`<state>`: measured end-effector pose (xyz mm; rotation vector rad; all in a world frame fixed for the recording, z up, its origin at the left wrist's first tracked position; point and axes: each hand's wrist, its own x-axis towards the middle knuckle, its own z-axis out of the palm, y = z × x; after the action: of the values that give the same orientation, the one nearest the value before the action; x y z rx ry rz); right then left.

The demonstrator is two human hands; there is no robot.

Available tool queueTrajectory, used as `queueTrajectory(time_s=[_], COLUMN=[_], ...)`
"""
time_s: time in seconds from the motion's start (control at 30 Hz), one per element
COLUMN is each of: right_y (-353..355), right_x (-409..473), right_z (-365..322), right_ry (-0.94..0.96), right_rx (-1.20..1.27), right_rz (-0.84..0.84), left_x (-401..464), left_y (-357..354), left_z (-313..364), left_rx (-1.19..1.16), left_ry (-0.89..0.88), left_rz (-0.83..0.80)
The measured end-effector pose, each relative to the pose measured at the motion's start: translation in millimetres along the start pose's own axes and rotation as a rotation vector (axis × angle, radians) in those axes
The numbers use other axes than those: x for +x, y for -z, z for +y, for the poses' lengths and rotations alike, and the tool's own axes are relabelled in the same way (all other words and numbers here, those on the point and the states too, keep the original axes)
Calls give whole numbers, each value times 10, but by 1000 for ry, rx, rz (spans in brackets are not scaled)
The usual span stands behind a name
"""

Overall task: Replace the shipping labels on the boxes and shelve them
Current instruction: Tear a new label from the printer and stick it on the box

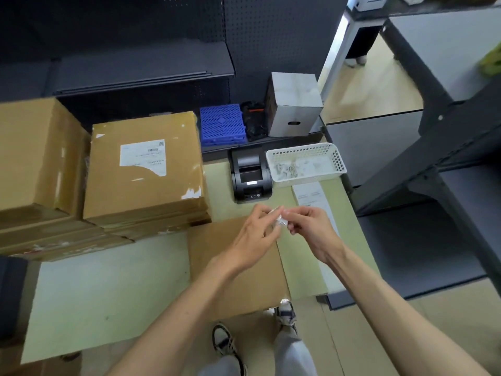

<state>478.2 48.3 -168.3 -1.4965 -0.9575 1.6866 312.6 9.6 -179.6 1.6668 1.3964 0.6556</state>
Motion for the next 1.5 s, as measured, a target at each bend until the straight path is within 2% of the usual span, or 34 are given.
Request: queueTrajectory(time_s=[0.1,0.4,0.57,0.83,1.0,1.1,1.23,1.5], right_y=[196,827,1056,1073,1054,1038,1058,1300], right_x=[165,633,928,1430,1854,2092,2346,2500], right_z=[-38,-222,-247,-337,-348,-328,-215,-89], right_ry=[-11,114,160,246,315,293,226,193], right_rx=[-3,-114,-340,-542,-597,-627,-684,-721], right_rz=[11,-15,-96,-61,52,35,-10,78], left_x=[249,1010,1330,1844,2251,2462,2716,2982], left_y=[-132,-447,-545,-542,-513,-525,-661,-837], left_z=[19,266,212,127,21,-49,-197,-332], left_rx=[143,77,141,221,401,465,377,210], left_ry=[-51,48,112,159,96,128,243,308], left_rz=[27,68,64,55,40,51,60,224])
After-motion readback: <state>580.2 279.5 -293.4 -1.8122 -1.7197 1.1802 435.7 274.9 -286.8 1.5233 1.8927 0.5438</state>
